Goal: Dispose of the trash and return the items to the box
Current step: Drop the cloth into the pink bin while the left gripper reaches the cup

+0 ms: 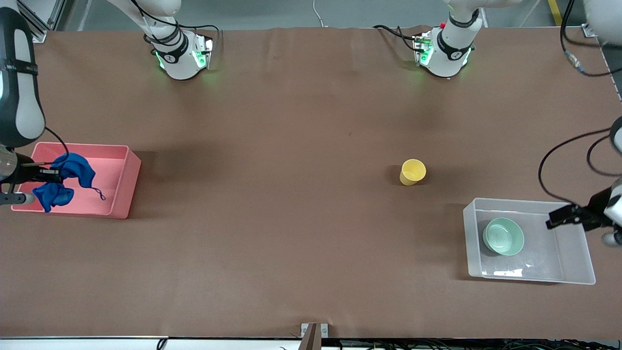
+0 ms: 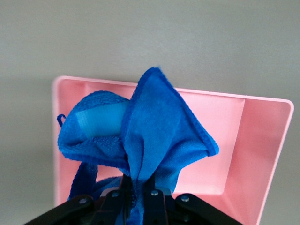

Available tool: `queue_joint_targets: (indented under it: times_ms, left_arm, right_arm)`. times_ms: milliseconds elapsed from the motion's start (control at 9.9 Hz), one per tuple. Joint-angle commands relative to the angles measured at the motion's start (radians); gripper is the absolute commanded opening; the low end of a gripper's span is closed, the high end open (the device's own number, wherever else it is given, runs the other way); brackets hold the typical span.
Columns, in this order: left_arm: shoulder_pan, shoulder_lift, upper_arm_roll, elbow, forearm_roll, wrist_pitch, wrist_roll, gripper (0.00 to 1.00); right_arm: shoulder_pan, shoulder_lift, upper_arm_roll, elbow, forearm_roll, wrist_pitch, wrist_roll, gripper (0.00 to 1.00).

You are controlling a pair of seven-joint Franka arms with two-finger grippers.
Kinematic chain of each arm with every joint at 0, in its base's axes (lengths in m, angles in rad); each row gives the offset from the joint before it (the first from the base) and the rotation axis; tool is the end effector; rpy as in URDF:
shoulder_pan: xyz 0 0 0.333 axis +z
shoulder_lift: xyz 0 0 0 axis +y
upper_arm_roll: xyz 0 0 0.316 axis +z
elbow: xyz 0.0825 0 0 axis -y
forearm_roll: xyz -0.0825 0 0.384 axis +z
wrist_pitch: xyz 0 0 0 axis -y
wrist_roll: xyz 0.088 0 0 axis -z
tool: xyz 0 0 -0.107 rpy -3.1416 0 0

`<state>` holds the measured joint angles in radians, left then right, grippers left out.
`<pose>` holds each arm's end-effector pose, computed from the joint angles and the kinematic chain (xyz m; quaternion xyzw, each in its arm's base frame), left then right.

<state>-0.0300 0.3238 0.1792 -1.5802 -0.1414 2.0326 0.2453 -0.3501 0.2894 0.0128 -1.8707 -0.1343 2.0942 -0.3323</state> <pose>0.6648 0.0780 0.4670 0.9967 -0.0272 0.0731 0.0234 0.5784 -0.2102 0.3553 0.9974 0.0327 -0.0491 0.0413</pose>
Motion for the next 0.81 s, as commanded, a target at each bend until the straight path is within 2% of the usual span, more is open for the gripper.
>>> queue_joint_targets:
  times_ms: [0, 101, 202, 303, 404, 505, 707]
  left_arm:
    - [-0.008, -0.217, -0.099, -0.333, 0.086, 0.038, -0.110, 1.00]
    - [-0.005, -0.251, -0.162, -0.413, 0.088, 0.038, -0.170, 1.00]
    - [-0.005, -0.256, -0.208, -0.449, 0.088, 0.040, -0.213, 1.00]
    - [-0.007, -0.244, -0.254, -0.480, 0.088, 0.047, -0.239, 1.00]
    - [-0.008, -0.217, -0.308, -0.512, 0.088, 0.085, -0.273, 1.00]
    - [-0.010, -0.189, -0.352, -0.552, 0.088, 0.157, -0.320, 1.00]
    - [-0.013, -0.111, -0.411, -0.625, 0.088, 0.329, -0.371, 0.99]
  right_arm:
    - [-0.067, 0.014, 0.019, -0.141, 0.002, 0.203, -0.043, 0.02]
    - [-0.090, 0.022, 0.021, -0.204, 0.002, 0.278, -0.065, 0.04]
    - [-0.095, 0.025, 0.021, -0.244, 0.002, 0.321, -0.080, 0.07]
    - [-0.095, 0.058, 0.019, -0.248, 0.002, 0.345, -0.080, 0.35]
    - [-0.095, 0.085, 0.021, -0.246, 0.004, 0.372, -0.079, 0.75]
    - [-0.089, 0.085, 0.021, -0.246, 0.005, 0.371, -0.073, 1.00]
    - [-0.067, 0.045, 0.026, -0.205, 0.005, 0.286, -0.067, 1.00]
